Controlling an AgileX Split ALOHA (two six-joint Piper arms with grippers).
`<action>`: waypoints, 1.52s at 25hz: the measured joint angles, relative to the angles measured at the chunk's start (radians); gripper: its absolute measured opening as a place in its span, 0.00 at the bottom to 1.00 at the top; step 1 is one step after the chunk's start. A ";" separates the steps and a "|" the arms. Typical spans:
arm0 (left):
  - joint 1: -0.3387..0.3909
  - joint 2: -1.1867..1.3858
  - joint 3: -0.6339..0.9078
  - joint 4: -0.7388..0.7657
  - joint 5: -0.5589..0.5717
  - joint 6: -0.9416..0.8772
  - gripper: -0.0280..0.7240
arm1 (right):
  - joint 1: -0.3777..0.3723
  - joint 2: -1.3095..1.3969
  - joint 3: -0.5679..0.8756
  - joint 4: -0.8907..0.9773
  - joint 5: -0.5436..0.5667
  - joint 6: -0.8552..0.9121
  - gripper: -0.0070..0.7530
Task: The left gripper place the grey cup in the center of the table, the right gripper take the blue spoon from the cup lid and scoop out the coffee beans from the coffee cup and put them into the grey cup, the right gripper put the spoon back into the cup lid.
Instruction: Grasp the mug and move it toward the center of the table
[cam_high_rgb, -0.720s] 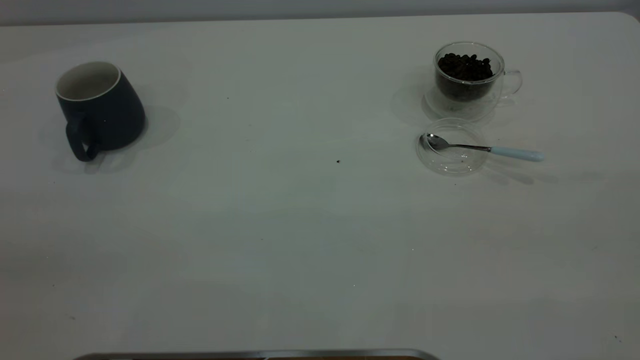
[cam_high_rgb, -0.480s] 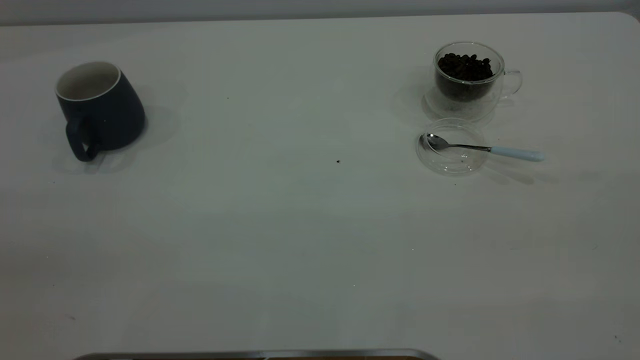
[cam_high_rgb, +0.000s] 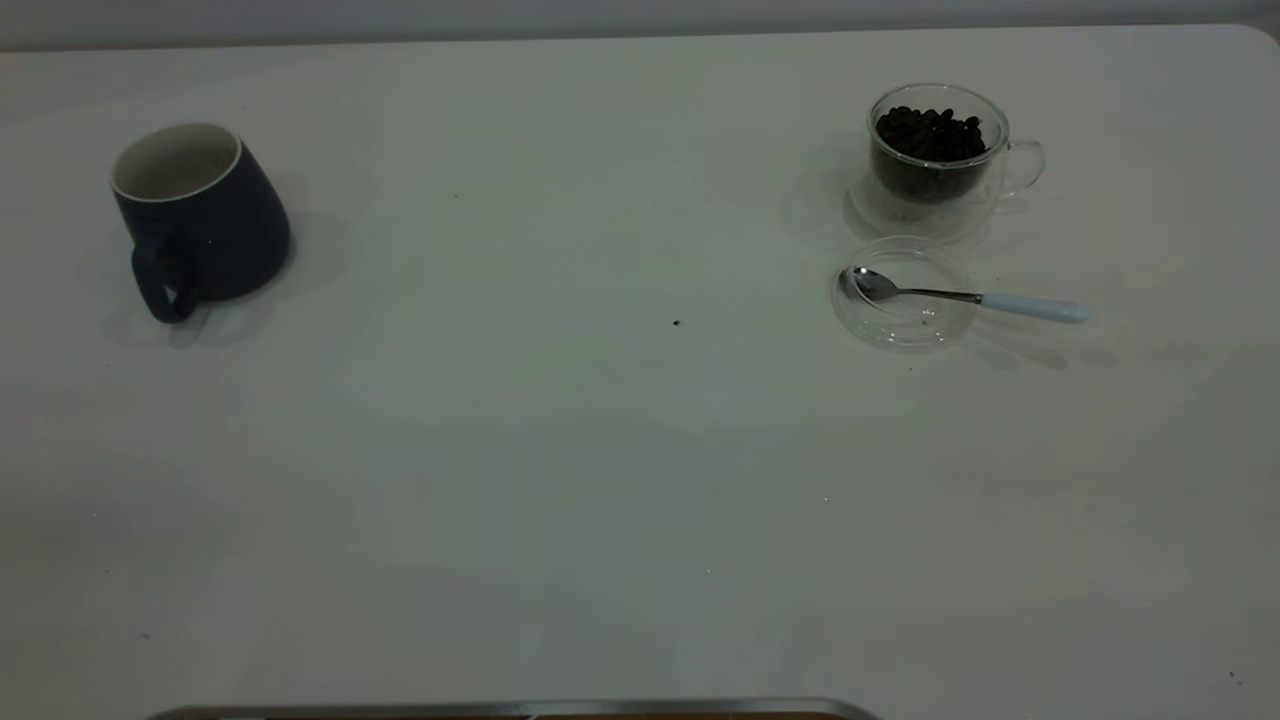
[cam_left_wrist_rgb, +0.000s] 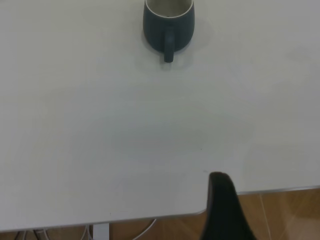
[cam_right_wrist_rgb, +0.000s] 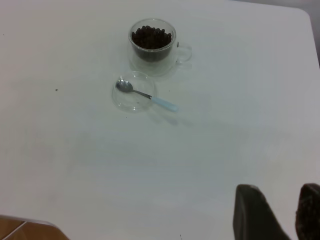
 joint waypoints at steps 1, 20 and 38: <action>0.000 0.000 0.000 0.000 0.000 0.000 0.74 | 0.000 0.000 0.000 0.000 0.000 0.000 0.33; 0.000 0.441 -0.088 0.079 -0.110 0.013 0.75 | 0.000 0.000 0.000 0.000 0.000 0.000 0.33; 0.000 1.495 -0.591 0.297 -0.222 0.327 0.79 | 0.000 0.000 0.000 0.000 0.000 0.000 0.33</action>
